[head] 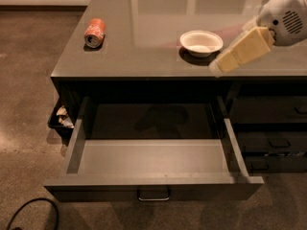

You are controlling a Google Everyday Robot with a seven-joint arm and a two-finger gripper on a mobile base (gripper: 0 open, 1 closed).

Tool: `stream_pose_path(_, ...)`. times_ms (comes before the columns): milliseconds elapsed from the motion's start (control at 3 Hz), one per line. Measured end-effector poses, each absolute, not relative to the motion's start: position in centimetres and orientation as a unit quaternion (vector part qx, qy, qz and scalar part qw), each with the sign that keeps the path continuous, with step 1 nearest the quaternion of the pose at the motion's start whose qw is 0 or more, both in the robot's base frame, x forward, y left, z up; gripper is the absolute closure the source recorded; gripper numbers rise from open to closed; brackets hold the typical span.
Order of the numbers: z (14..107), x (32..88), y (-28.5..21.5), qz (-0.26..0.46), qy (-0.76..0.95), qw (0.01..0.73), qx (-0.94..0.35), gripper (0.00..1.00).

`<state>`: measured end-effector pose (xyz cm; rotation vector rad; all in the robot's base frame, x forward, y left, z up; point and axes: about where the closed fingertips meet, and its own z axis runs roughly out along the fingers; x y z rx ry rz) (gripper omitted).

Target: Place coke can into top drawer

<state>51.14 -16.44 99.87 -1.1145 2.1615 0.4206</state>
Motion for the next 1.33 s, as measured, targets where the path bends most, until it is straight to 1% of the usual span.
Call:
stream_pose_path(667,101.3,61.0,-12.5,0.167,0.837,0.417,-0.314,0.0)
stream_pose_path(1000,102.7,64.5,-9.5,0.165,0.831,0.461,-0.266,0.0)
stream_pose_path(1333,104.0,66.6,-4.1,0.15,0.822,0.488,-0.252,0.0)
